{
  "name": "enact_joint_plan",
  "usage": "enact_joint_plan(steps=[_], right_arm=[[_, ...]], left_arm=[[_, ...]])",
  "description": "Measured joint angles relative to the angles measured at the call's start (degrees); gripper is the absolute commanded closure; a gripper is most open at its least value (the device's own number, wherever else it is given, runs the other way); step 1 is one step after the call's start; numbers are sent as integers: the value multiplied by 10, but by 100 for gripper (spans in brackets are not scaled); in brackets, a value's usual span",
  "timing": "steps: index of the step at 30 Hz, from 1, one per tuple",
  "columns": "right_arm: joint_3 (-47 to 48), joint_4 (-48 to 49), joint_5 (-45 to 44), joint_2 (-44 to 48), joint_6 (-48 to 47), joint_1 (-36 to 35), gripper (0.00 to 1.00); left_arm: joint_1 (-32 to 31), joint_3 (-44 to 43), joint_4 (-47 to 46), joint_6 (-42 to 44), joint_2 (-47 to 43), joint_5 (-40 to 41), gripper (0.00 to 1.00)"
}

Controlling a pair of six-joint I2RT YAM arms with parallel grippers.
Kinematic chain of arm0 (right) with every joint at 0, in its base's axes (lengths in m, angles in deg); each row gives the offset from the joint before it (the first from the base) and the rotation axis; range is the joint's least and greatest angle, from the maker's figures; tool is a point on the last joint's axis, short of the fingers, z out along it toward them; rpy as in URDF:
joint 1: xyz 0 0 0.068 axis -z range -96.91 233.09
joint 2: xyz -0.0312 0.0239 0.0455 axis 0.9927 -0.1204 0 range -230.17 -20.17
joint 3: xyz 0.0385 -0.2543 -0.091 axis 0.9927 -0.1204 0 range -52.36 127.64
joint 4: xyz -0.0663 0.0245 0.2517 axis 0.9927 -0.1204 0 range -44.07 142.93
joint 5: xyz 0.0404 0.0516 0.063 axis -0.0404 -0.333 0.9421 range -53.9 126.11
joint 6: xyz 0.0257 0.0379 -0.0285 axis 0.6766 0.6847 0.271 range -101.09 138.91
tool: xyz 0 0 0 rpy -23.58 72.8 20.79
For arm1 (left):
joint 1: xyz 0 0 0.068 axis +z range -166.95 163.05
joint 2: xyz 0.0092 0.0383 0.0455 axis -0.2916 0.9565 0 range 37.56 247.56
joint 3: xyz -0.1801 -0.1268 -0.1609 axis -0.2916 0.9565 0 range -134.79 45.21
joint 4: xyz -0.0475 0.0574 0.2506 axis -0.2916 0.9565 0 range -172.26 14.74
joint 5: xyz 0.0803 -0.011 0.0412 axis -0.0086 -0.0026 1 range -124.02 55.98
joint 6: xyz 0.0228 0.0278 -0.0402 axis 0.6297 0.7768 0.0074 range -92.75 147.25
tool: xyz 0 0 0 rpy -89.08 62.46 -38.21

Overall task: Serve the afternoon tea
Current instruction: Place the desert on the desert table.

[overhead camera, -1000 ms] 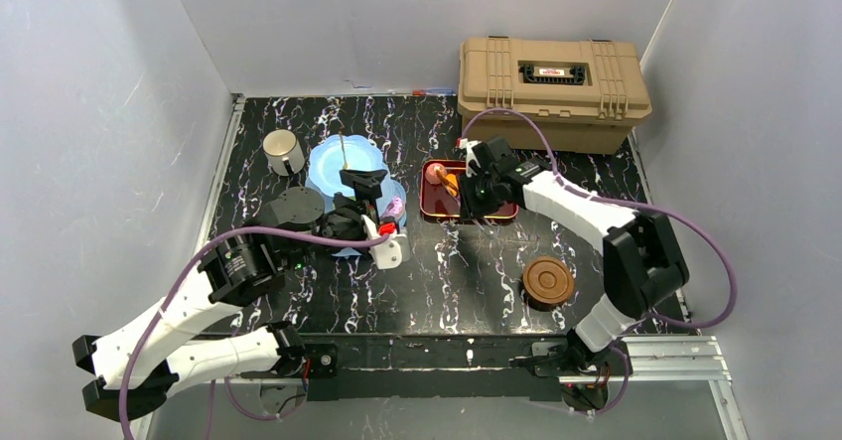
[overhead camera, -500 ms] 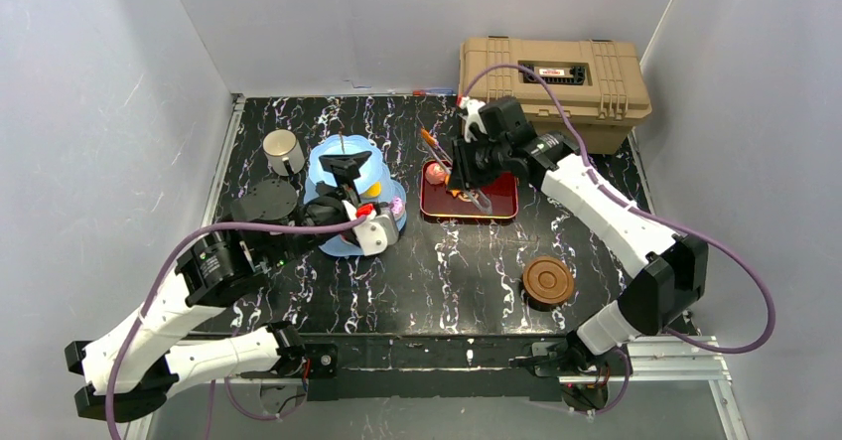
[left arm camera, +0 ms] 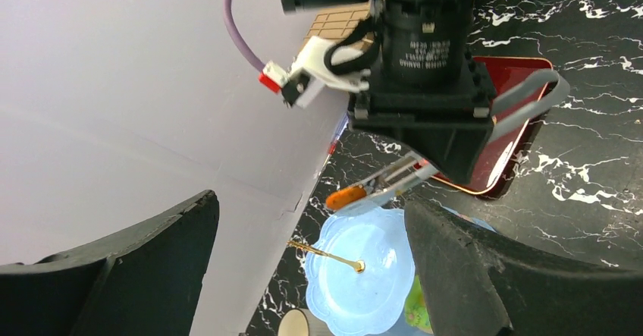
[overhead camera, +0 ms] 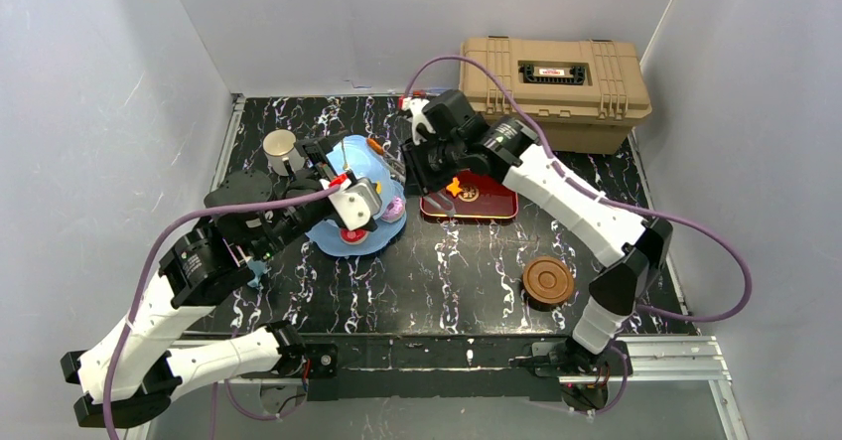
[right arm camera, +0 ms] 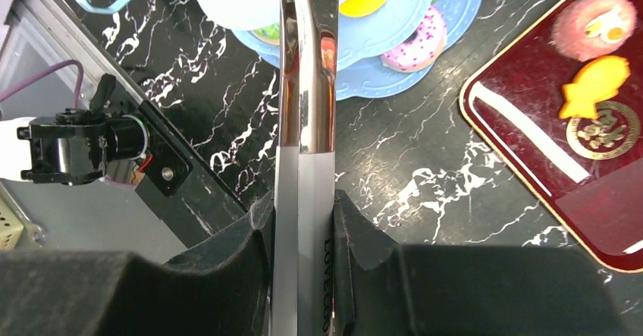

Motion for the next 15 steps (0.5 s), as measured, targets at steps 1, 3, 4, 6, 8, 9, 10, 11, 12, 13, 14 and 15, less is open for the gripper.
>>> enact_joint_plan(steps=[1, 3, 4, 6, 8, 9, 10, 11, 12, 13, 14, 15], right_arm=[[3, -3, 0, -7, 2, -6, 92], [7, -9, -2, -20, 6, -14, 92], [10, -12, -2, -26, 7, -18, 92], [16, -17, -2, -35, 9, -22, 91], [24, -18, -2, -41, 11, -25, 90], [29, -19, -2, -44, 11, -27, 88], [33, -19, -2, -46, 12, -29, 86], [37, -20, -2, -49, 12, -30, 84], [40, -20, -1, -50, 13, -31, 82], [43, -20, -1, -52, 14, -33, 79], [46, -20, 1, -54, 16, -33, 77], [48, -19, 1, -55, 17, -34, 75]], left_arm=[[1, -1, -1, -2, 0, 0, 9], [2, -2, -2, -4, 0, 1, 9], [3, -2, -2, -5, 0, 1, 9], [3, -2, -2, -6, 0, 1, 9], [3, -2, -2, -6, 0, 1, 9], [3, -2, -2, -6, 0, 1, 9], [3, -2, -2, -6, 0, 1, 9], [3, -2, -2, -6, 0, 1, 9], [3, -2, -2, -6, 0, 1, 9], [3, -2, -2, -6, 0, 1, 9], [3, -2, -2, -6, 0, 1, 9], [3, -2, -2, -6, 0, 1, 9]])
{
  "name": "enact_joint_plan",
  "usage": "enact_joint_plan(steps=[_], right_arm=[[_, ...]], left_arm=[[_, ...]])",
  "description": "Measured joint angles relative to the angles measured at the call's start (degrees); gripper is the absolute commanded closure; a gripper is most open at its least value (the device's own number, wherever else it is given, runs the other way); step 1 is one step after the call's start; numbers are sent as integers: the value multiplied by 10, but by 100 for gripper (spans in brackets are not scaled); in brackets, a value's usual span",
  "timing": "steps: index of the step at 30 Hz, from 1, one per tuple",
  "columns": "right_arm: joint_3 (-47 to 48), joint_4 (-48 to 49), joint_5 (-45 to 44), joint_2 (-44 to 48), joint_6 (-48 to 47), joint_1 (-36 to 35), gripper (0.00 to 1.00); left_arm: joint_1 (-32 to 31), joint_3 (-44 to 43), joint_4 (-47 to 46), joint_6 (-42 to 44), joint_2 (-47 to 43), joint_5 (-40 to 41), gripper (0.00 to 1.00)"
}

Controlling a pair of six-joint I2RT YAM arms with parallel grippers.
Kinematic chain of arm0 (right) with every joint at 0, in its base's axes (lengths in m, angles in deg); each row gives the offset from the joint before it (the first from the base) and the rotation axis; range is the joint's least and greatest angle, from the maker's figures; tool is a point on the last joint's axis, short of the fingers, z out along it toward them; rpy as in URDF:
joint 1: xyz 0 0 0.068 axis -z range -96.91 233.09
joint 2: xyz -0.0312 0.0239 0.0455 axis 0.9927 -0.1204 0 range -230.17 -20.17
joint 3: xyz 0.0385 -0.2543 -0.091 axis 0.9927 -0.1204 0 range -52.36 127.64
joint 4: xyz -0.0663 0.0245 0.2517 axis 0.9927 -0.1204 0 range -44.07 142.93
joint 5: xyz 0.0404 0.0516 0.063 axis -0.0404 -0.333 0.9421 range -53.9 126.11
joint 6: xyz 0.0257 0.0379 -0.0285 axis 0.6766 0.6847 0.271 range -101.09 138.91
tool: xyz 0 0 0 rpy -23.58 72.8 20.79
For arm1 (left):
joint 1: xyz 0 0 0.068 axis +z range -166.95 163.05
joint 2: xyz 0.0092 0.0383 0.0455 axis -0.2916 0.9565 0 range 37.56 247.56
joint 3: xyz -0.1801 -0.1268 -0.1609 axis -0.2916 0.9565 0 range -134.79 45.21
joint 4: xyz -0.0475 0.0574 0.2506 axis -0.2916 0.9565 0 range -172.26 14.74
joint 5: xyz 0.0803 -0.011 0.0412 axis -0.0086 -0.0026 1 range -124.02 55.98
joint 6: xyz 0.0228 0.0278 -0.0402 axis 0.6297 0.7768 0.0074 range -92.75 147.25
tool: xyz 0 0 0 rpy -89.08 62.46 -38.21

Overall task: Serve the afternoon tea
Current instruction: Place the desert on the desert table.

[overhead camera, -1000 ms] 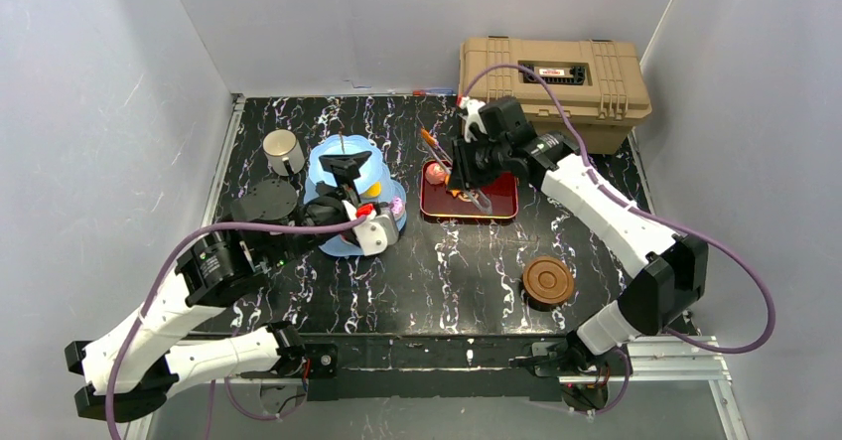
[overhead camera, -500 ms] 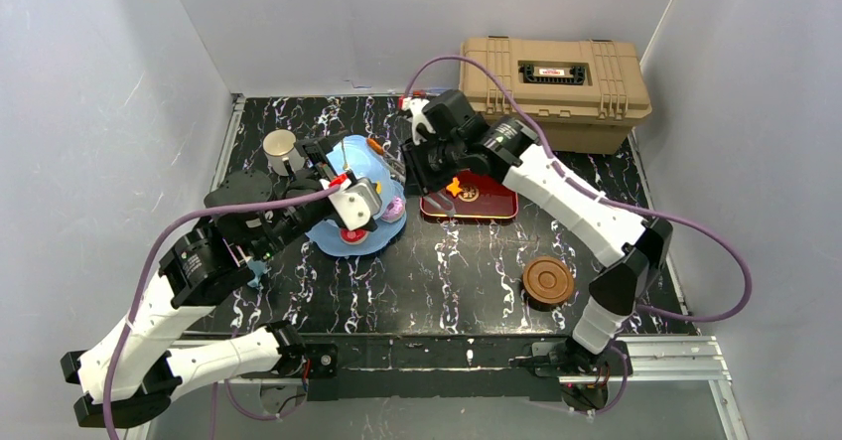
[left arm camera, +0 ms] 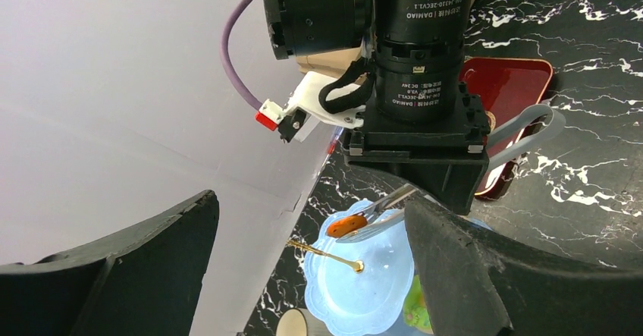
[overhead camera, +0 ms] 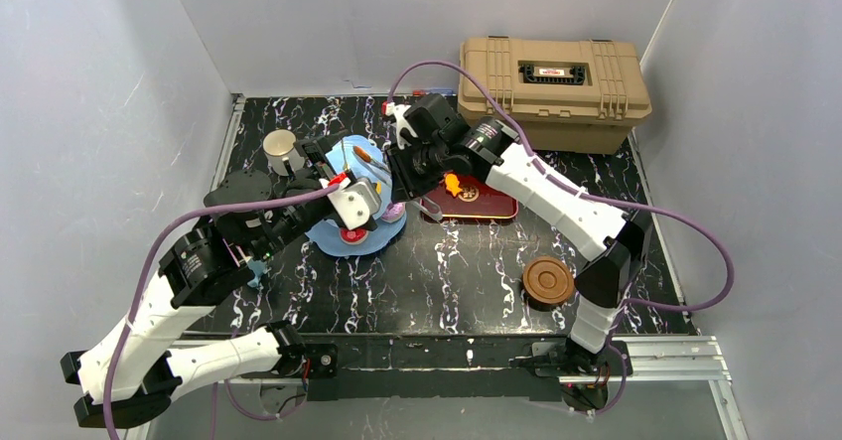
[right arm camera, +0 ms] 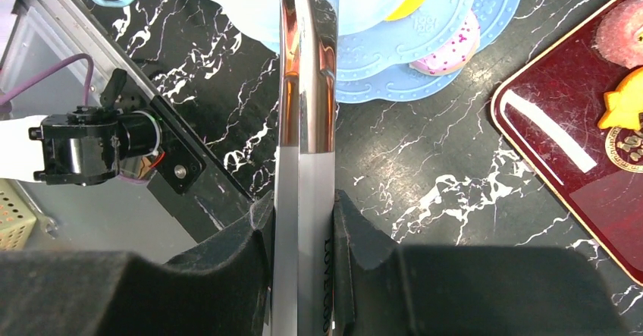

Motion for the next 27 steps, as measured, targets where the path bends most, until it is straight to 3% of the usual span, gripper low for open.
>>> enact_joint_plan(steps=[11, 27], right_arm=[[4, 1, 12, -9, 9, -2, 60], [4, 7, 10, -8, 14, 1, 60]], left_arm=[[0, 0, -5, 1, -3, 0, 9], [0, 0, -9, 7, -4, -2, 8]])
